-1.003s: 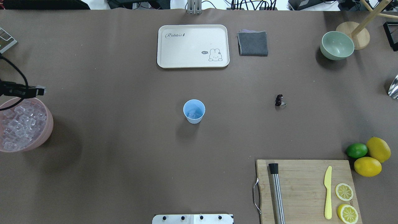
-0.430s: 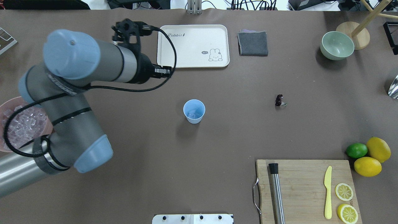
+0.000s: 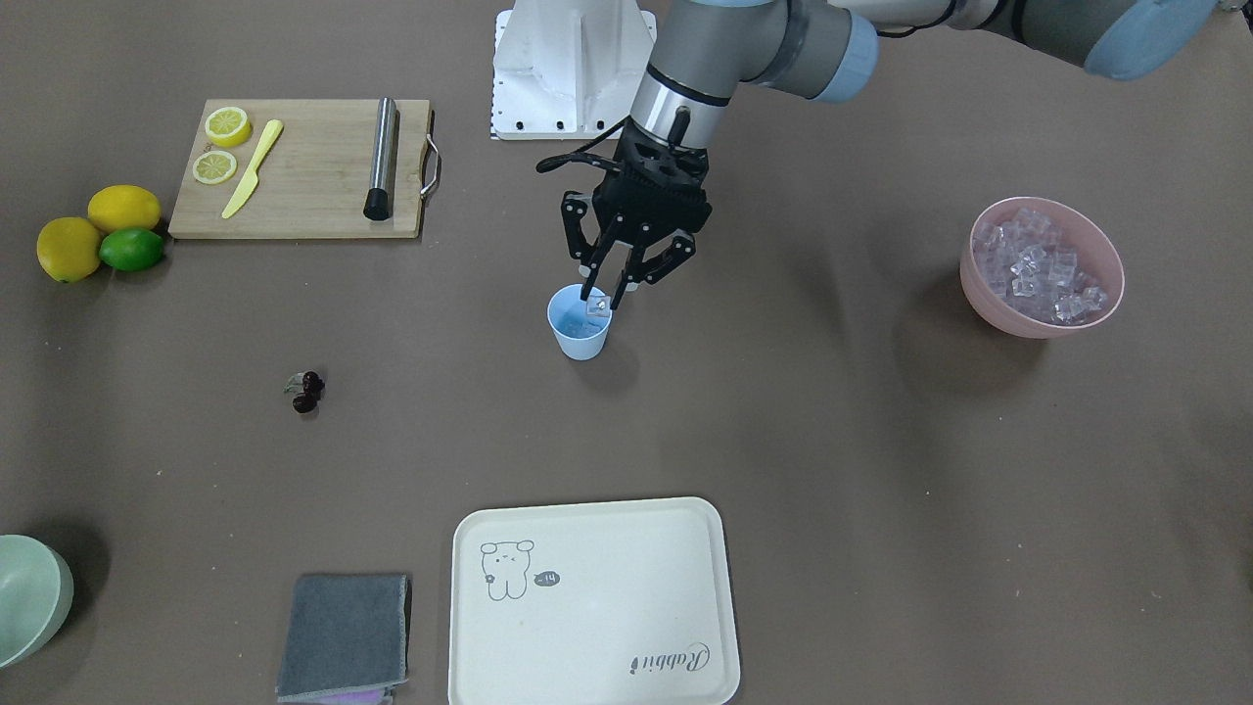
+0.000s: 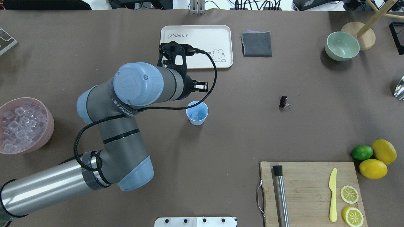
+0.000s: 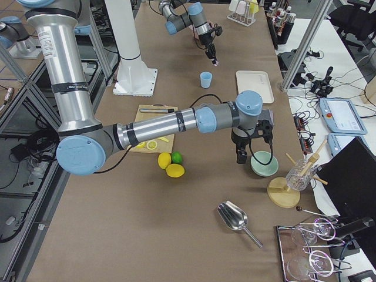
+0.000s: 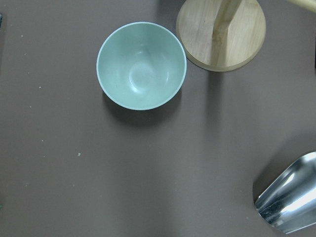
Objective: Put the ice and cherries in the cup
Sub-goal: 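Carry the ice cube with the left gripper over the blue cup, then open the left gripper to drop the ice cube into the cup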
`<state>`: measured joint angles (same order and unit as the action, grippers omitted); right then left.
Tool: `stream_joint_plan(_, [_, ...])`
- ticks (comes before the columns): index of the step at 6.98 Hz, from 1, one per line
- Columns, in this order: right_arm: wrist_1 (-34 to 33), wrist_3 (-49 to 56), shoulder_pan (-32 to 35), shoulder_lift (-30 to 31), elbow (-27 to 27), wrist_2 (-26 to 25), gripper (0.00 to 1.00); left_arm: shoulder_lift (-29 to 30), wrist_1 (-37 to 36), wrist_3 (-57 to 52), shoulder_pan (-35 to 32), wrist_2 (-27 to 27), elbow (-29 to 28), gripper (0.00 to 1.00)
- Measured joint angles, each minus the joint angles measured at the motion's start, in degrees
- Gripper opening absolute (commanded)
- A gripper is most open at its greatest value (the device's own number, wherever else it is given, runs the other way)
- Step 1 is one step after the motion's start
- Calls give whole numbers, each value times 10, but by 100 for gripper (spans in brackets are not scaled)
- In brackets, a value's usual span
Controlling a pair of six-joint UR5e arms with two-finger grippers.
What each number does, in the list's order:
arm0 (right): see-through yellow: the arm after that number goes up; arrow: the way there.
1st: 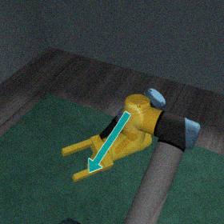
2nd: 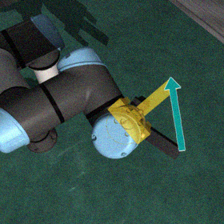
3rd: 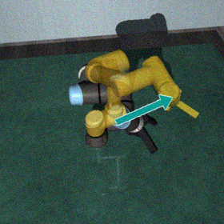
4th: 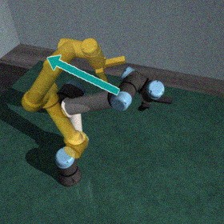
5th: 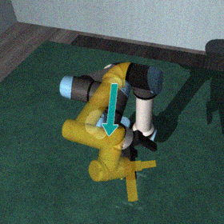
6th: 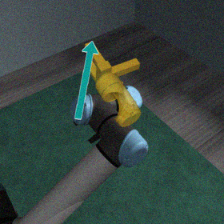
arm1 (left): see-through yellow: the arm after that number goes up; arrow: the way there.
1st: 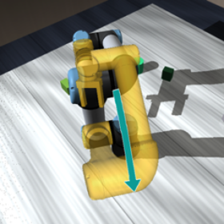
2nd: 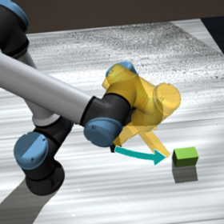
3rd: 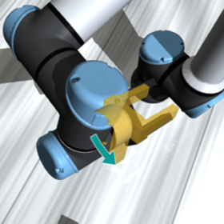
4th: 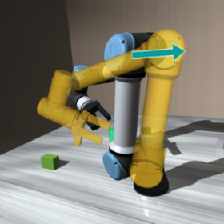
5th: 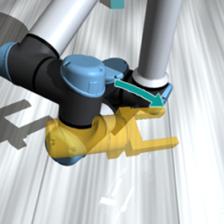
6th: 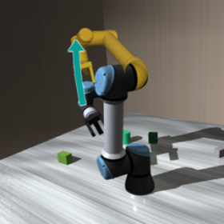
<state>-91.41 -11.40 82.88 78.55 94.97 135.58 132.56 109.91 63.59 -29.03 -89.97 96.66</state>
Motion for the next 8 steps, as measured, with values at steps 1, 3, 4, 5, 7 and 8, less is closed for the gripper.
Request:
stream_joint_plan(1, [0, 0, 0, -2, 0, 0, 100, 4, 6, 1, 13, 6, -16, 0])
stream_joint_plan(3, [0, 0, -1, -3, 1, 1, 100, 3, 7, 2, 31, 8, -30, 0])
stream_joint_plan(4, [0, 0, -1, -3, 1, 1, 100, -1, 6, 1, 36, 8, -30, 0])
stream_joint_plan(5, [0, 0, -1, -4, 2, 1, 100, -9, 6, 0, 37, 7, -24, 0])
stream_joint_plan(7, [1, 0, -1, -6, 2, 1, 100, -35, 6, -3, 37, 4, -6, 0])
stream_joint_plan(8, [0, 0, -1, -7, 2, 1, 100, -39, 5, -3, 37, 4, -2, 0])
